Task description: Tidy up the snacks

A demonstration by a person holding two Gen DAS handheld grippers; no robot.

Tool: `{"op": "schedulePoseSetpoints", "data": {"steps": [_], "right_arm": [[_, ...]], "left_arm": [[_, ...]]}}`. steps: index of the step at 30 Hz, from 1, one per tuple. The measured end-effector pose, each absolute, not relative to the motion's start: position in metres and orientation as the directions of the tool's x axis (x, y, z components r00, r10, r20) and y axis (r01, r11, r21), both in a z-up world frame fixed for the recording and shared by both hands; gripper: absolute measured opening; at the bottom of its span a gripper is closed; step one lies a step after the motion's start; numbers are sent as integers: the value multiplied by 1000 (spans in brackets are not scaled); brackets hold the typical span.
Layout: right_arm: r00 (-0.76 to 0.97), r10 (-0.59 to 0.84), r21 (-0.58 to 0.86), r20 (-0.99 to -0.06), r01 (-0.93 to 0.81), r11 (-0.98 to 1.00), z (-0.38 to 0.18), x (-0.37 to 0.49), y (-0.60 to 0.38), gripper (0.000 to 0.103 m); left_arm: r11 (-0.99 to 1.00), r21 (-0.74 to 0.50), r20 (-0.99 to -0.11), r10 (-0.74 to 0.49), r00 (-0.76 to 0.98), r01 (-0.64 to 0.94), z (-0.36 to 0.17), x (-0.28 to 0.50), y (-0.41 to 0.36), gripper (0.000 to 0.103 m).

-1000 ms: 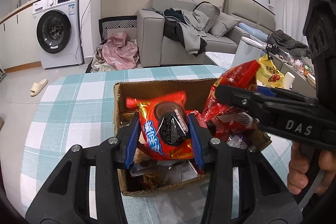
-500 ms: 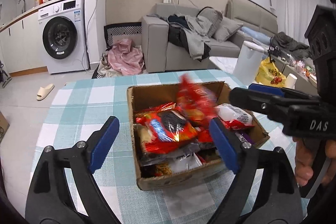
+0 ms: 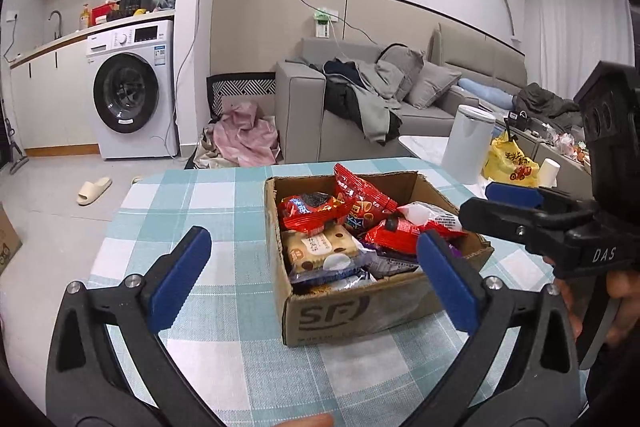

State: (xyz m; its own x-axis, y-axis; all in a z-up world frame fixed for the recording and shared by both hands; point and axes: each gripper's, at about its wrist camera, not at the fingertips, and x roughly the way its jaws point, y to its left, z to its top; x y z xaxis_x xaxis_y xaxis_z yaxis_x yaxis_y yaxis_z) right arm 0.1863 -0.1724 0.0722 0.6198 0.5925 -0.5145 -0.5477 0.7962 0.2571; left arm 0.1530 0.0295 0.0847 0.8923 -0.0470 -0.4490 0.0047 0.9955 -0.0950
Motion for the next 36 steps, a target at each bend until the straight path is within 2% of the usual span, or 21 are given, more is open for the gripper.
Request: {"op": "schedulePoseSetpoints", "data": {"steps": [7,22,36], "right_arm": [[636,609,253,-474,-564,786,63,165,-179,103],[704,578,201,-414,-548,812,15,129,-194,103],[763,547,133,-345,-537,833,1,112,-196,103]], "left_arm": [[991,-133,-424,-66,903,10,77,129,31,103],[994,-110,-405,-32,914,-14,37,111,19,103],[994,-95,-381,5,925,-44,20,110,14,103]]}}
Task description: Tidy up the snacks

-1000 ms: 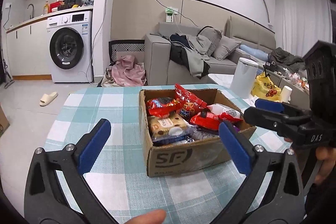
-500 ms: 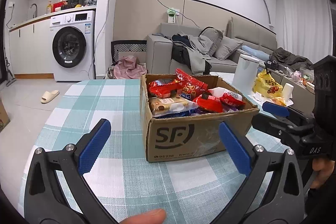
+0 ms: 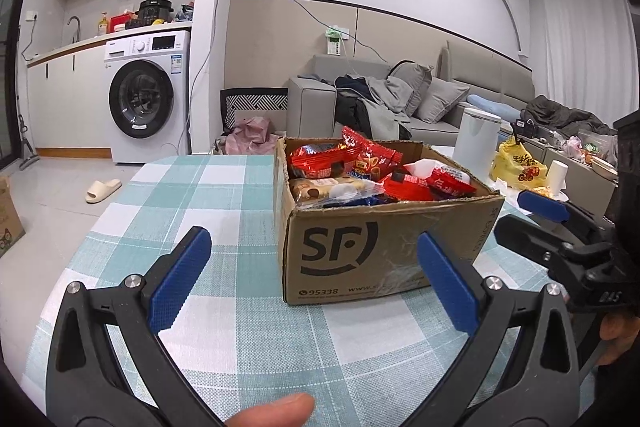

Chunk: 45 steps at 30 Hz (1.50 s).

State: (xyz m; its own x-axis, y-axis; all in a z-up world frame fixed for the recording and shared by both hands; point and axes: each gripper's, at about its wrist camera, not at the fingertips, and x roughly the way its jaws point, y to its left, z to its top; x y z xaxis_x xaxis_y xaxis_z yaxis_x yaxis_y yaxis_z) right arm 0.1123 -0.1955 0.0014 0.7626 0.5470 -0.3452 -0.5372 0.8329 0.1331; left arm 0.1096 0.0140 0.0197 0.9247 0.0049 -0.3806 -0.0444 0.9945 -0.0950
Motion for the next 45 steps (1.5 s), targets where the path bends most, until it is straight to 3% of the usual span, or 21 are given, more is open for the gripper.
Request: {"op": "schedulePoseSetpoints", "data": {"steps": [45], "right_arm": [[775,543,142,-323,-527,838,1,110,-202,103]], "left_arm": [[998,-55,-373,0,928,-22,16,110,7,103]]}}
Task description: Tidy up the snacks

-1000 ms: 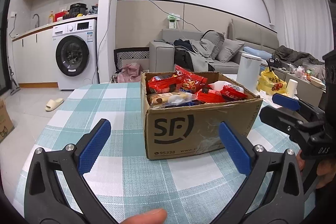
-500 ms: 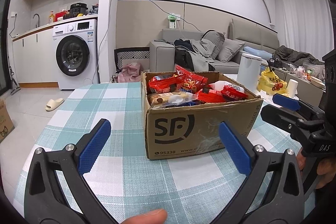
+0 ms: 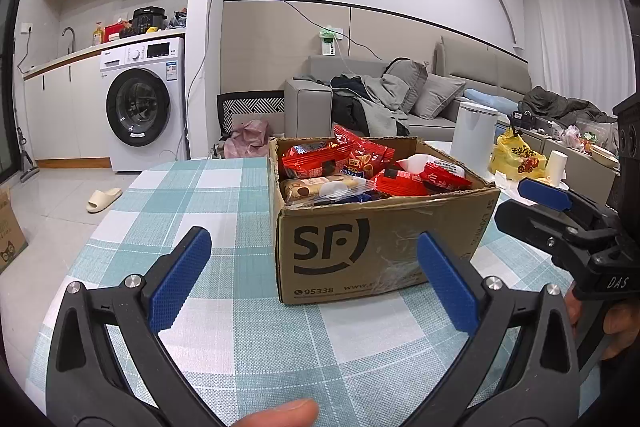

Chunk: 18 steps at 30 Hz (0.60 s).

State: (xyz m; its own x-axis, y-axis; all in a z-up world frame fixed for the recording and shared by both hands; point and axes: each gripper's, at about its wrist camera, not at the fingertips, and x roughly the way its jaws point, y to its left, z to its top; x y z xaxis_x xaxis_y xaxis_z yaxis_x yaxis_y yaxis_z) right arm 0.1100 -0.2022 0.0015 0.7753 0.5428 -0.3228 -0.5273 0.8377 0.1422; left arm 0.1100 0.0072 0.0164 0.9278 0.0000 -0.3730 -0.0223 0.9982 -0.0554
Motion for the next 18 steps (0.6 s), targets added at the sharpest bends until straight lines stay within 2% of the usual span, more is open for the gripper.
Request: {"op": "schedulePoseSetpoints", "data": {"steps": [18], "right_arm": [[776,542,141,-322,-527,838,1,110,-202,103]], "left_arm": [[998,-55,-372,-1,928,-21,16,110,7,103]]}}
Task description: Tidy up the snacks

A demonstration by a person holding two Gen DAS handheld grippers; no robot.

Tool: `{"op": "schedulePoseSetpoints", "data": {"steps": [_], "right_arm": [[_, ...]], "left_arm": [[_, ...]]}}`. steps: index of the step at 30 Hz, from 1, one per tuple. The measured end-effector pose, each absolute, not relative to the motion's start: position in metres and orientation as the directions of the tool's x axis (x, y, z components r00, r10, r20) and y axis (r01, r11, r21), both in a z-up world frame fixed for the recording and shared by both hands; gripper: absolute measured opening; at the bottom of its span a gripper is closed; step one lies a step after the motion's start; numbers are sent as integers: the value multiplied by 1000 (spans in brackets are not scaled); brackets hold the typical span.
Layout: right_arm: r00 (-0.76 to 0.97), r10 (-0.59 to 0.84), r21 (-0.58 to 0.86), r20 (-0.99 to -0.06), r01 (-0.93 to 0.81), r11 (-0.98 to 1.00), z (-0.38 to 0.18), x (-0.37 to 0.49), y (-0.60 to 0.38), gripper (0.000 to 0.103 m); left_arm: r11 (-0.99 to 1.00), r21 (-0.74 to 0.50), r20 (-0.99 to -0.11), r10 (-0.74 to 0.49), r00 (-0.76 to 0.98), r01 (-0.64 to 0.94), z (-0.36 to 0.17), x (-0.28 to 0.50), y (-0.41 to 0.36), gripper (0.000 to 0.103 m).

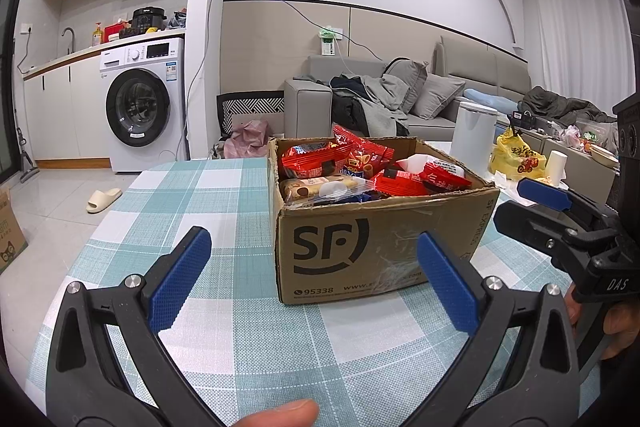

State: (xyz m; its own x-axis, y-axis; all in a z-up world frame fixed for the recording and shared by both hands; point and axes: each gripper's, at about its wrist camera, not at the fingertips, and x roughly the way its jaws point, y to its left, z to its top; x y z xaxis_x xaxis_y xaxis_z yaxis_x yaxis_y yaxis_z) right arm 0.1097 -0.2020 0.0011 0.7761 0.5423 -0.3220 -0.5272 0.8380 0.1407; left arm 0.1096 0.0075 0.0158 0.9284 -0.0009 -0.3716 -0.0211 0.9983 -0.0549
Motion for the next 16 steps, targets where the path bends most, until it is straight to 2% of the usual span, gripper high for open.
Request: {"op": "schedulePoseSetpoints", "data": {"steps": [16], "right_arm": [[776,543,141,-322,-528,838,1,109,-201,103]], "left_arm": [[998,-56,-373,0,928,-23,15,110,8,103]]}}
